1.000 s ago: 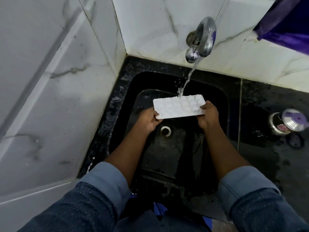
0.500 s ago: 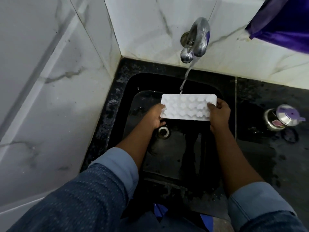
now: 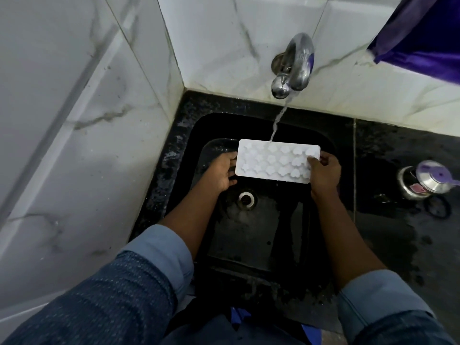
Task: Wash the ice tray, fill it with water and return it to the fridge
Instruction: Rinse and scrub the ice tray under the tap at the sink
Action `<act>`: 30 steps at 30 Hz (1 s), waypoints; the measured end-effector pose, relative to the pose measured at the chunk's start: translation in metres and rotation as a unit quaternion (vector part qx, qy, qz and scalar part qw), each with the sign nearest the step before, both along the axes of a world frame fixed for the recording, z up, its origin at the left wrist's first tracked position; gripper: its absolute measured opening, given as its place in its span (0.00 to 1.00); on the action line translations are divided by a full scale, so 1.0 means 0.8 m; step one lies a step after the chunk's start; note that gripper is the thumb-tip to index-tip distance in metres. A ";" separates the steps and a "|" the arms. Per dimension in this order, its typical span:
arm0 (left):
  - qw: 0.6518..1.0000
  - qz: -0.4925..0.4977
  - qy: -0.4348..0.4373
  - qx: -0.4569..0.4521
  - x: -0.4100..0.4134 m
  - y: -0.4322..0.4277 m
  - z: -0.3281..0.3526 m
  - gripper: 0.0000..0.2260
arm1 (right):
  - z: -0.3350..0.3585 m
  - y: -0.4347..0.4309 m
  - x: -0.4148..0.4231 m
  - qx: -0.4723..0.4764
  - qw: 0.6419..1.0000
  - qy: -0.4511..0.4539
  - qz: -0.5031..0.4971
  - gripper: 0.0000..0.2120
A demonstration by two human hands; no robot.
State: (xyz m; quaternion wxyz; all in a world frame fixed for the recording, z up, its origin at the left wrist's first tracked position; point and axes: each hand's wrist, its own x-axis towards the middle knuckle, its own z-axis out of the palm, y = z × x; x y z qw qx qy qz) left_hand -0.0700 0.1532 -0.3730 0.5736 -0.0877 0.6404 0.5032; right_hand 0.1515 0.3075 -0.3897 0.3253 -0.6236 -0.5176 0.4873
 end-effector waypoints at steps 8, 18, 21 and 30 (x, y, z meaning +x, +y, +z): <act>0.994 0.096 0.036 0.024 -0.042 -0.045 0.004 0.09 | -0.032 -0.020 -0.071 -0.114 0.990 0.067 0.041 0.19; 0.985 0.125 0.017 0.114 -0.056 -0.078 -0.006 0.26 | -0.010 -0.030 -0.130 -0.125 0.983 0.053 0.127 0.10; 0.984 0.125 -0.017 0.123 -0.042 -0.071 0.000 0.31 | -0.005 -0.031 -0.125 -0.039 0.986 -0.011 0.162 0.12; 0.972 0.129 -0.103 0.170 0.027 -0.043 0.006 0.32 | -0.001 -0.082 -0.129 0.208 0.846 -0.360 0.334 0.36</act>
